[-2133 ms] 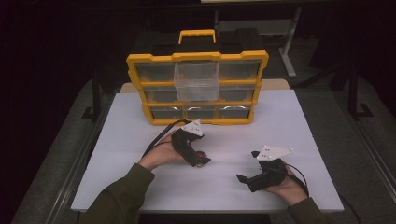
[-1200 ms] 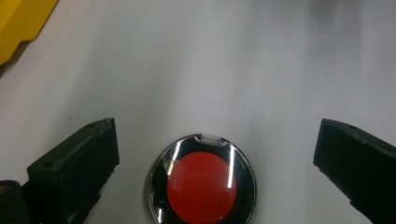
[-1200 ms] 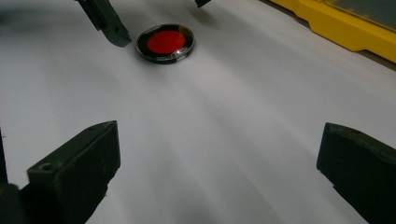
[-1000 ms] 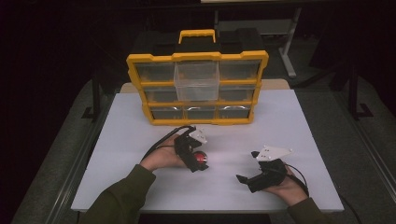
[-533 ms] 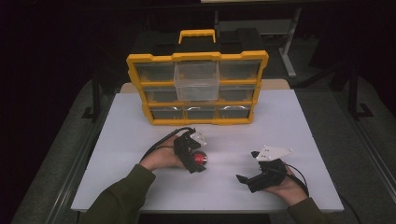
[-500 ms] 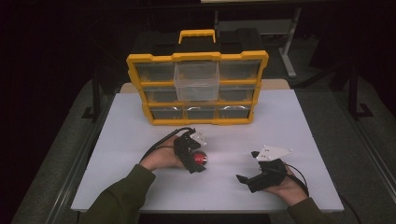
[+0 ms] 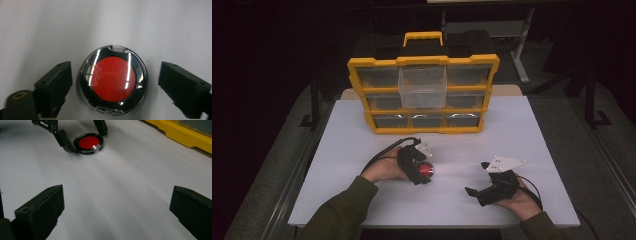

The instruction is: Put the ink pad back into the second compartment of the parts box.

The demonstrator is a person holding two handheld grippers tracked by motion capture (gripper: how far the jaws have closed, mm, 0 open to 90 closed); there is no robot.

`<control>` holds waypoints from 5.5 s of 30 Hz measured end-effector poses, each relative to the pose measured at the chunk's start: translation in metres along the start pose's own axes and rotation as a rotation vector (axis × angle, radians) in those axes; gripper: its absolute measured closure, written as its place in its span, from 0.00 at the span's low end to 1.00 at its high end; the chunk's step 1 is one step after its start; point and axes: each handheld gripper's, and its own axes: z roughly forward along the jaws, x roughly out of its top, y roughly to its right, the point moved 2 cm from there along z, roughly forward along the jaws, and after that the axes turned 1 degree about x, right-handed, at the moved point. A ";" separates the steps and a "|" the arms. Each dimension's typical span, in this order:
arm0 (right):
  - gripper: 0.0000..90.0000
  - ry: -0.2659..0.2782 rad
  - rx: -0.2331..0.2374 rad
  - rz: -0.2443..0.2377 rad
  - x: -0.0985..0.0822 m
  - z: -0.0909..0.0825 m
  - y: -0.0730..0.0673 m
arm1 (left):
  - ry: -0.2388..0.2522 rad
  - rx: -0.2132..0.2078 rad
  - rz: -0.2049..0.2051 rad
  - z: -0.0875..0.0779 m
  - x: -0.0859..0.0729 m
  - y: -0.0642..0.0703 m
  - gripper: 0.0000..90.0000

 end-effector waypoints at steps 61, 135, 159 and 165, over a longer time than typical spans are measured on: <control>0.00 0.003 -0.001 -0.001 0.000 0.000 0.001 | 0.027 0.033 -0.057 -0.048 -0.019 -0.014 0.33; 0.00 0.010 -0.004 0.004 0.000 -0.001 0.000 | 0.109 0.089 -0.066 -0.207 -0.001 -0.036 0.33; 0.00 0.009 -0.004 0.008 0.000 -0.002 0.000 | 0.176 0.095 -0.034 -0.267 0.033 -0.045 0.33; 0.00 0.008 -0.003 0.006 0.000 -0.001 0.000 | 0.194 0.101 -0.030 -0.282 0.046 -0.051 0.33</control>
